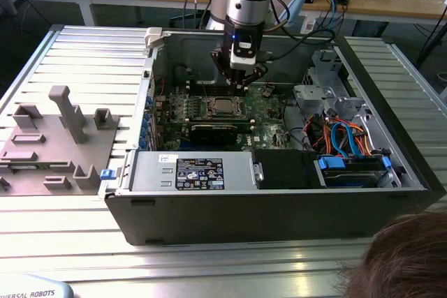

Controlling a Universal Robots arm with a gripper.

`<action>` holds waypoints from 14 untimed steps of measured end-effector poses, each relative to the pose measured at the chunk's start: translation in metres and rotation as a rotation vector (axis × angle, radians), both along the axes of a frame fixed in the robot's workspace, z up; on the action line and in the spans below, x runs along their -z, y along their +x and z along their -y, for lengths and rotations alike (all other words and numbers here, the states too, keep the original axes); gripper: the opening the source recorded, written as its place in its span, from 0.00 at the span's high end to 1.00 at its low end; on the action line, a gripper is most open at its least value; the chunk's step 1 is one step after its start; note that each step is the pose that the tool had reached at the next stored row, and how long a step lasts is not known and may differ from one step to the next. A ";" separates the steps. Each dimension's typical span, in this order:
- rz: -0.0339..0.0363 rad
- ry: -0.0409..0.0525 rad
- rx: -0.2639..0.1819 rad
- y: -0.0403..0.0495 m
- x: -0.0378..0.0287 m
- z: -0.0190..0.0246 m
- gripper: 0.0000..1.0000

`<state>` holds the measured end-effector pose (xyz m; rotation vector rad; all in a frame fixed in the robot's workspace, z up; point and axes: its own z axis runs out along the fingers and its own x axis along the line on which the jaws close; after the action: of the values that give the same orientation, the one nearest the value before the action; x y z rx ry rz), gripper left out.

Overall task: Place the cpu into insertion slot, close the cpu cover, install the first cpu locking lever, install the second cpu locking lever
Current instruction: 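Install the first cpu locking lever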

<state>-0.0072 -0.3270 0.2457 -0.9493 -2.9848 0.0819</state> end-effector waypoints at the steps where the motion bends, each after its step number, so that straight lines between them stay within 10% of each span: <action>1: 0.0000 0.0000 -0.002 0.0000 0.0000 0.0000 0.89; 14: 0.0000 0.0000 -0.037 0.0000 0.0000 0.0000 0.89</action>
<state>-0.0072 -0.3270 0.2457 -0.8938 -3.0028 0.0821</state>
